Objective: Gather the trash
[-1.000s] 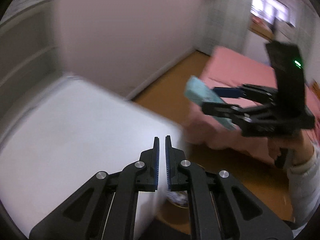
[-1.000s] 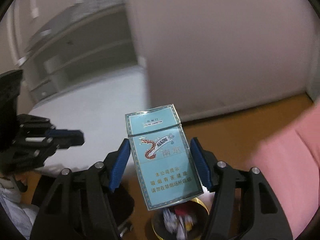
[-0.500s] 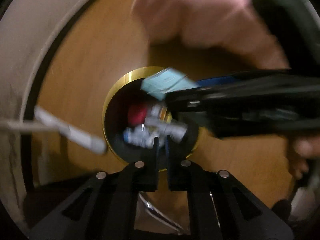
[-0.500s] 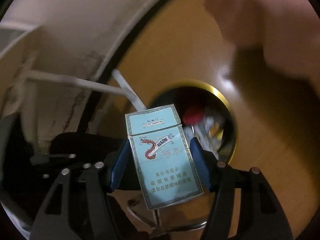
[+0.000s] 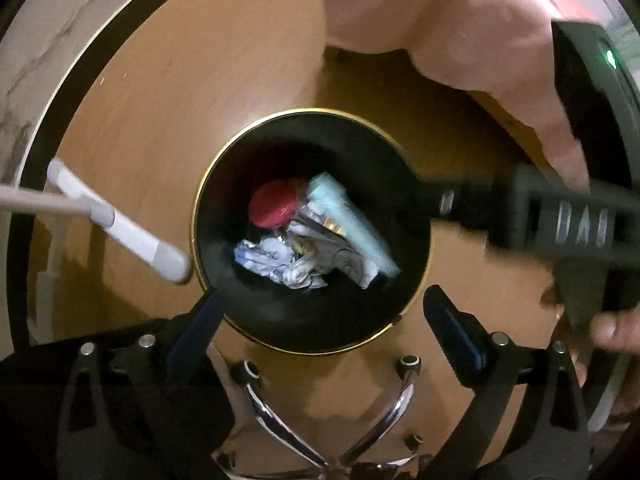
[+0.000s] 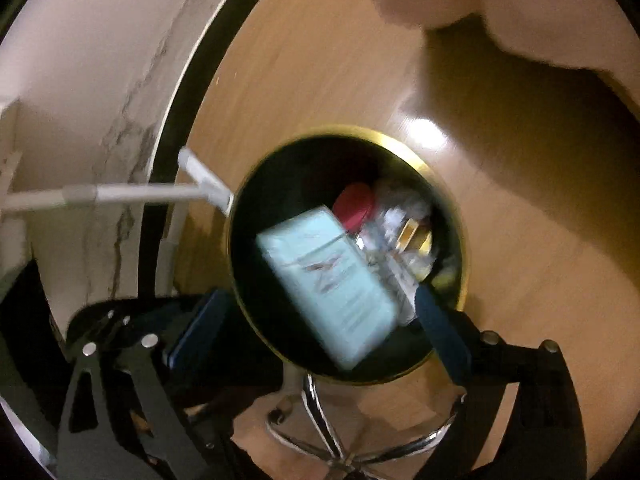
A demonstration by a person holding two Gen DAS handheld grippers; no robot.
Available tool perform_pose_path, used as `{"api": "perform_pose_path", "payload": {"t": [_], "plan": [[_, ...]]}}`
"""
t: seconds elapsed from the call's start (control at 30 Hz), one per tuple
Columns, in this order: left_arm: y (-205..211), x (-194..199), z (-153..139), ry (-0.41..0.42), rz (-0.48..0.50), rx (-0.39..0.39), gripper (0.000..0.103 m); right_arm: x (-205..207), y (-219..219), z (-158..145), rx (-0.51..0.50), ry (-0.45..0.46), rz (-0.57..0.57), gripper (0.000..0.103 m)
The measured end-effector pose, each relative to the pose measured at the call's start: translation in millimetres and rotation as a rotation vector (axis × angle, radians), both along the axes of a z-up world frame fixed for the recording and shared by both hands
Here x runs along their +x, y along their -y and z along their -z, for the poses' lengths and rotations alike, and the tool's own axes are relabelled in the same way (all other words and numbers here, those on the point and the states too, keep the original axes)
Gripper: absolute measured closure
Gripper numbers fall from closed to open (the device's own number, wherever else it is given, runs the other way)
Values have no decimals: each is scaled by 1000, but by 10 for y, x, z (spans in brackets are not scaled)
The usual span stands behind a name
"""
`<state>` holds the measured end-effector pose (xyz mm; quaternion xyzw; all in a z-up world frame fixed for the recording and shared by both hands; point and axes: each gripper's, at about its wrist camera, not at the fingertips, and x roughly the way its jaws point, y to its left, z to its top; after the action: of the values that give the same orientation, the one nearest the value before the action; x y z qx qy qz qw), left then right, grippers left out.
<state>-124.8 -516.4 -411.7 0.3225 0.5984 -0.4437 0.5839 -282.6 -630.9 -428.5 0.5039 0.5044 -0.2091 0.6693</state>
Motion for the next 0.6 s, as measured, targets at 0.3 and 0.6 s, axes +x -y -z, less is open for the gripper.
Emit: {"api": "perform_pose_path", "payload": {"t": [0.3, 0.6], "plan": [[52, -519, -1123, 19, 136, -271, 7, -518, 330, -1698, -578, -239, 291, 7], [-787, -562, -3365, 207, 231, -715, 7, -250, -451, -3635, -908, 138, 348, 7]]}}
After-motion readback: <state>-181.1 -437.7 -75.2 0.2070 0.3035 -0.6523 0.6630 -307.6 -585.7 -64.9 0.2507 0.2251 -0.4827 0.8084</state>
